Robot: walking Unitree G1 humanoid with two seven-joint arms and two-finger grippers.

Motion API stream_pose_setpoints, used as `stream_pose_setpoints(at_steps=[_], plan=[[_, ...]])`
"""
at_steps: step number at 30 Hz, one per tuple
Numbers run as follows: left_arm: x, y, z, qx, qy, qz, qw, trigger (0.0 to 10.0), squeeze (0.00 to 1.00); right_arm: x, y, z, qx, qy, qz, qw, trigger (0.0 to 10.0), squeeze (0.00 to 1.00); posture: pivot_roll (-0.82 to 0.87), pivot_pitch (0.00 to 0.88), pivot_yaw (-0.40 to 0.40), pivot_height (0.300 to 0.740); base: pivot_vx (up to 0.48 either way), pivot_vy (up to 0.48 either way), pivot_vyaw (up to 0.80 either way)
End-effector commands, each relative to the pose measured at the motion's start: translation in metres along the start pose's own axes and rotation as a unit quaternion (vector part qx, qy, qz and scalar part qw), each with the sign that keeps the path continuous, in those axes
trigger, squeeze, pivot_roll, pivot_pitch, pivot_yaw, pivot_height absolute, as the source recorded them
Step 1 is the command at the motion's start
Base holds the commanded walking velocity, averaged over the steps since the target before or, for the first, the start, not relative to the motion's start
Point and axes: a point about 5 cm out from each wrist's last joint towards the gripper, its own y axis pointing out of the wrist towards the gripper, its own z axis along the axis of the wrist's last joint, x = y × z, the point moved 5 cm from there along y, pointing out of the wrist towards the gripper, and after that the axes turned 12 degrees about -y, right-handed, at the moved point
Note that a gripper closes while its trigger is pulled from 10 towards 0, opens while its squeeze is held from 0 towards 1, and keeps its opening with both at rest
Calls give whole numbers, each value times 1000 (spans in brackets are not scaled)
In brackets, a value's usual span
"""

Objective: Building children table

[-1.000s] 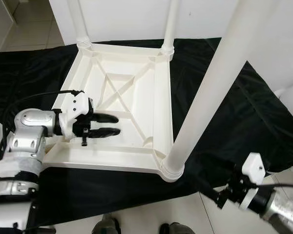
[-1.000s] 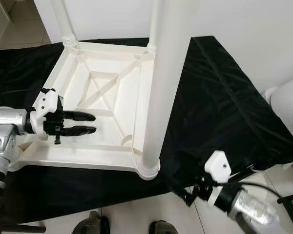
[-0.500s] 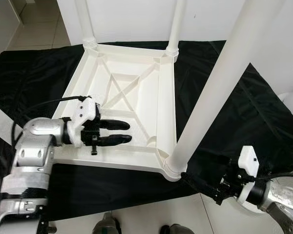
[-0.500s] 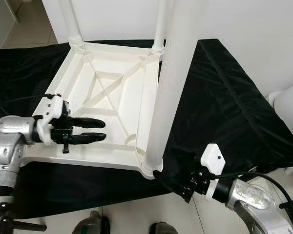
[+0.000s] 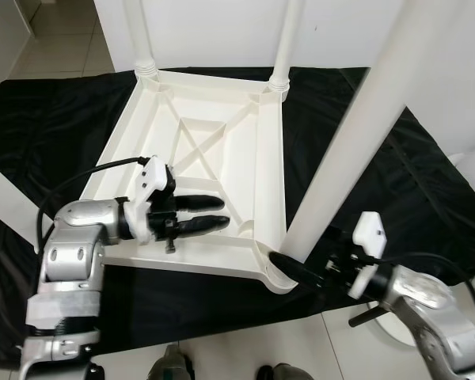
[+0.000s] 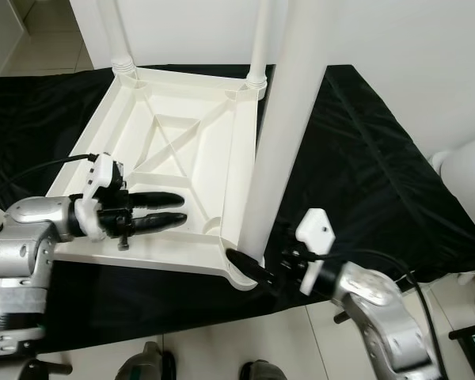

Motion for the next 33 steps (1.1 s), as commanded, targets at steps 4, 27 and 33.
stream_pose_setpoints(at_steps=[4,27,33], plan=[[-3,1,0,17,-16,46,999,10000,0,-8,16,-3,12,14,-3,1000,10000,0,97,66,-18,740,0,0,0],[6,10,-20,46,-7,69,997,10000,0,10,2,-12,-2,0,-98,995,10000,0,24,103,-42,740,0,0,0],[0,18,-18,57,-3,82,995,10000,0,18,-16,-14,-13,-2,-137,990,10000,0,12,103,-25,740,0,0,0]])
